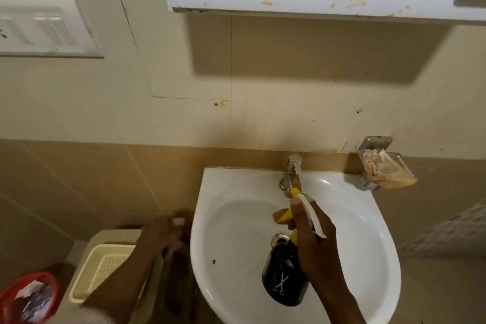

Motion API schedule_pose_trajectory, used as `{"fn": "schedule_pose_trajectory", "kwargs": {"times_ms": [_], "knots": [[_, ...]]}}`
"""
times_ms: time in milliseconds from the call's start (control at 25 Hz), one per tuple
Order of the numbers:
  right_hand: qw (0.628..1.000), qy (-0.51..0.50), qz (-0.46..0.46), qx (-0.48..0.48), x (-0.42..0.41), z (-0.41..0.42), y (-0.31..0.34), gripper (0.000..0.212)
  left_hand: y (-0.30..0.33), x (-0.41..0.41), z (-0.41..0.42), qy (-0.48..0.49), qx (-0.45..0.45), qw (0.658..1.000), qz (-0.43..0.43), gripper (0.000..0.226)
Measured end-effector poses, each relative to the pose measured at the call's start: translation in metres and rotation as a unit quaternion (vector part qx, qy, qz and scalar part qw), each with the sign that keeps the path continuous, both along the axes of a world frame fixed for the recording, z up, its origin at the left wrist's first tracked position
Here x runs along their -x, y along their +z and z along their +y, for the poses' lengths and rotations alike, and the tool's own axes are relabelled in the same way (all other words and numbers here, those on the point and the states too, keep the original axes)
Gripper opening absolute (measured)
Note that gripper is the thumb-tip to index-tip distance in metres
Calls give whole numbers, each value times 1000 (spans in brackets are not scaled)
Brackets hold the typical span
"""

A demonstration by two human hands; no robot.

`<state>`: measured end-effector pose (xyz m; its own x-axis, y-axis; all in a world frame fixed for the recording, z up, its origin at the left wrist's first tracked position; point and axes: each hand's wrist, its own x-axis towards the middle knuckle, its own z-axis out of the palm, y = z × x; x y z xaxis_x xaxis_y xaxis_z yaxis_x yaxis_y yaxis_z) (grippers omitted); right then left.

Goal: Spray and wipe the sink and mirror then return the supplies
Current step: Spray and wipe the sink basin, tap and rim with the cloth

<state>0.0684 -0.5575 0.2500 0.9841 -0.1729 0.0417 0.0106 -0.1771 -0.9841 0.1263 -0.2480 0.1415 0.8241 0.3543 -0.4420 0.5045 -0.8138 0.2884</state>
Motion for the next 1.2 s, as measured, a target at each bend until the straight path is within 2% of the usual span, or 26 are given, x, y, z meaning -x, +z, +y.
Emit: {"fn": "schedule_pose_trajectory", "kwargs": {"times_ms": [80, 160, 240, 320, 400, 480, 640, 800, 960, 1080, 1200], "knots": [[998, 32, 47, -4, 1, -1, -8, 38, -1, 26, -1, 87, 62, 992, -61, 28], [994, 72, 87, 9, 6, 3, -22, 34, 9, 34, -13, 103, 78, 971, -202, 32], [987, 107, 117, 34, 14, 9, -34, 30, 27, 34, -39, 31, 110, 934, -339, 36], [975, 148, 159, 45, 26, 13, -40, 30, 35, 33, -70, -87, 101, 916, -379, 48], [961, 184, 198, 54, 41, 13, -44, 33, 28, 32, -91, -173, 49, 918, -353, 57], [957, 184, 211, 74, 53, 10, -48, 33, 8, 30, -97, -223, -13, 926, -303, 57], [964, 114, 229, 72, 58, 5, -51, 30, -18, 31, -103, -300, -121, 923, -207, 56], [968, 34, 238, 66, 44, 6, -44, 29, -26, 31, -111, -324, -146, 921, -158, 60], [957, 16, 286, 35, 49, 4, -33, 22, -27, 33, -120, -342, -133, 919, -141, 60], [958, 10, 281, 52, 64, -1, -32, 29, -27, 26, -128, -334, -158, 917, -147, 53], [964, -6, 261, 49, 77, -6, -32, 29, -29, 11, -138, -393, -197, 875, -203, 39]]}}
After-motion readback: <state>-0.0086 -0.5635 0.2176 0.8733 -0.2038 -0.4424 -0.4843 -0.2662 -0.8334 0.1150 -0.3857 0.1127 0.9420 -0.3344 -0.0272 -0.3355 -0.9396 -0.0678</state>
